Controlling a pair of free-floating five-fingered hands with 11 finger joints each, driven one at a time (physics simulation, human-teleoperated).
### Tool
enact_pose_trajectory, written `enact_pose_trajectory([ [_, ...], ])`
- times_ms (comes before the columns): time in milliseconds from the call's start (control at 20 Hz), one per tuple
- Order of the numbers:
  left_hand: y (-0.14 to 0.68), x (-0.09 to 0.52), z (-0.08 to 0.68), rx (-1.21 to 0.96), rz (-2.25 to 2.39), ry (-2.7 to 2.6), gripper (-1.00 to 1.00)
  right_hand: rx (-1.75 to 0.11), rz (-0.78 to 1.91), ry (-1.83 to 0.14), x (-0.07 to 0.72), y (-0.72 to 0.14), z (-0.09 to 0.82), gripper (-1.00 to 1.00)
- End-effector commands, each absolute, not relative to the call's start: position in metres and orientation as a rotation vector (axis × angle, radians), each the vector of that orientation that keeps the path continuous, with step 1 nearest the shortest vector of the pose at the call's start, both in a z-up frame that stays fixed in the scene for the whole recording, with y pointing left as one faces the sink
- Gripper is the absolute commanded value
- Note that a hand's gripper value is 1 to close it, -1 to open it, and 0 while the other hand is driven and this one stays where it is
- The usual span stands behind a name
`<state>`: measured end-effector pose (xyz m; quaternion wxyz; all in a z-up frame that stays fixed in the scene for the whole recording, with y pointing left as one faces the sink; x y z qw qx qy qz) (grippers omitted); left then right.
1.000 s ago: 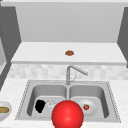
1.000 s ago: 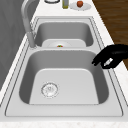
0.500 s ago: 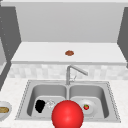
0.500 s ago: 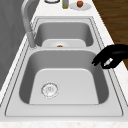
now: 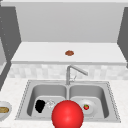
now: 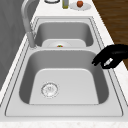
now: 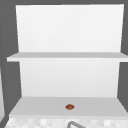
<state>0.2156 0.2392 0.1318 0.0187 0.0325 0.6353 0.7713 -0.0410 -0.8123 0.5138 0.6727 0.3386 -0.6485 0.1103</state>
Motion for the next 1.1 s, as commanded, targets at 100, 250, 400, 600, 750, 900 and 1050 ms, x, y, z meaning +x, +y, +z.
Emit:
enact_pose_trajectory([
  [100,0.239,0.216,0.132,0.101,2.395,1.973,0.00,0.784,0.329,-1.431,-0.027,-0.837,0.476,-1.00],
  [250,0.239,0.216,0.132,0.101,2.395,1.973,0.00,0.770,0.347,-1.459,-0.023,-0.851,0.461,-1.00],
  [400,0.239,0.216,0.132,0.101,2.395,1.973,0.00,0.757,0.382,-1.487,-0.014,-0.857,0.447,-1.00],
  [600,0.239,0.216,0.132,0.101,2.395,1.973,0.00,0.768,0.432,-1.488,0.002,-0.854,0.429,-1.00],
  [750,0.239,0.216,0.132,0.101,2.395,1.973,0.00,0.778,0.463,-1.489,0.013,-0.855,0.417,-1.00],
  [900,0.239,0.216,0.132,0.101,2.395,1.973,0.00,0.786,0.497,-1.483,0.022,-0.855,0.405,-1.00],
  [1050,0.239,0.216,0.132,0.101,2.395,1.973,0.00,0.796,0.530,-1.475,0.032,-0.855,0.393,-1.00],
])
